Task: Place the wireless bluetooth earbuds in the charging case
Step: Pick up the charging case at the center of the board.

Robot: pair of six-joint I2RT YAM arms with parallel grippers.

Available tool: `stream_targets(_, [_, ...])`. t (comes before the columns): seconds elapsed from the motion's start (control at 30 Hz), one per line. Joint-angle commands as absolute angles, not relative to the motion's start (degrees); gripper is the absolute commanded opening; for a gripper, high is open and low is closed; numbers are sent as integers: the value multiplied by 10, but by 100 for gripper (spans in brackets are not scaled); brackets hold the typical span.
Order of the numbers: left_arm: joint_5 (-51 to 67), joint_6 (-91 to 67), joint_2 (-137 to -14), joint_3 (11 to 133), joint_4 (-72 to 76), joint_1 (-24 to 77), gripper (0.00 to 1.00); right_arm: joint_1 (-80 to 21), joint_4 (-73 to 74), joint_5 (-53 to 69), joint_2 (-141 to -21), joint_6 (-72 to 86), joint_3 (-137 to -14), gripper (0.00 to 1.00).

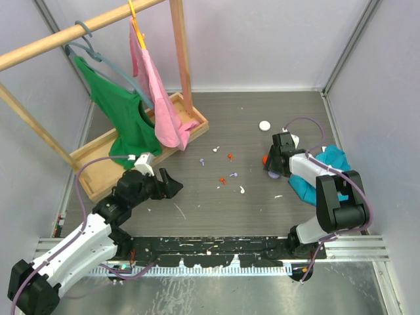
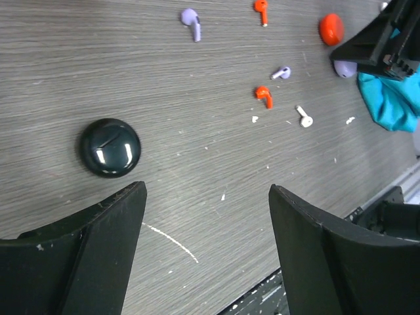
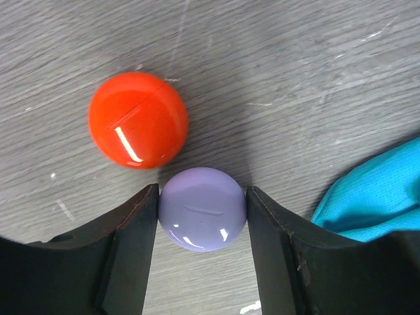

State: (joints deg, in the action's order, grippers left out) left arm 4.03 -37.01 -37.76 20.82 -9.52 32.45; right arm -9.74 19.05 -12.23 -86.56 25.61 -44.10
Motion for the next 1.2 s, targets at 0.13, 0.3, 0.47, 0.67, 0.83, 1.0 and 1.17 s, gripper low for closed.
stream_targets(0.13, [129, -410, -417, 203, 52, 321, 74, -150, 169, -83, -765, 279, -434, 46])
stream_targets(0.3, [147, -447, -446, 195, 122, 322, 73, -224, 158, -98, -717, 317, -438, 46])
stream_targets(0.47, [143, -474, -466, 191, 186, 331, 70, -306, 121, -118, -674, 358, -437, 46])
stream_targets(0.67, [105, -475, -487, 194, 255, 367, 66, -378, 58, -168, -626, 401, -419, 46])
stream_targets(0.83, [64, -458, -512, 203, 305, 407, 61, -410, 11, -177, -602, 431, -402, 46])
stream_targets(1.0, [27, -414, -543, 223, 333, 455, 58, -440, -37, -198, -582, 452, -382, 46])
stream_targets(1.17, [-5, -391, -577, 235, 381, 482, 56, -458, -80, -205, -572, 472, -362, 46])
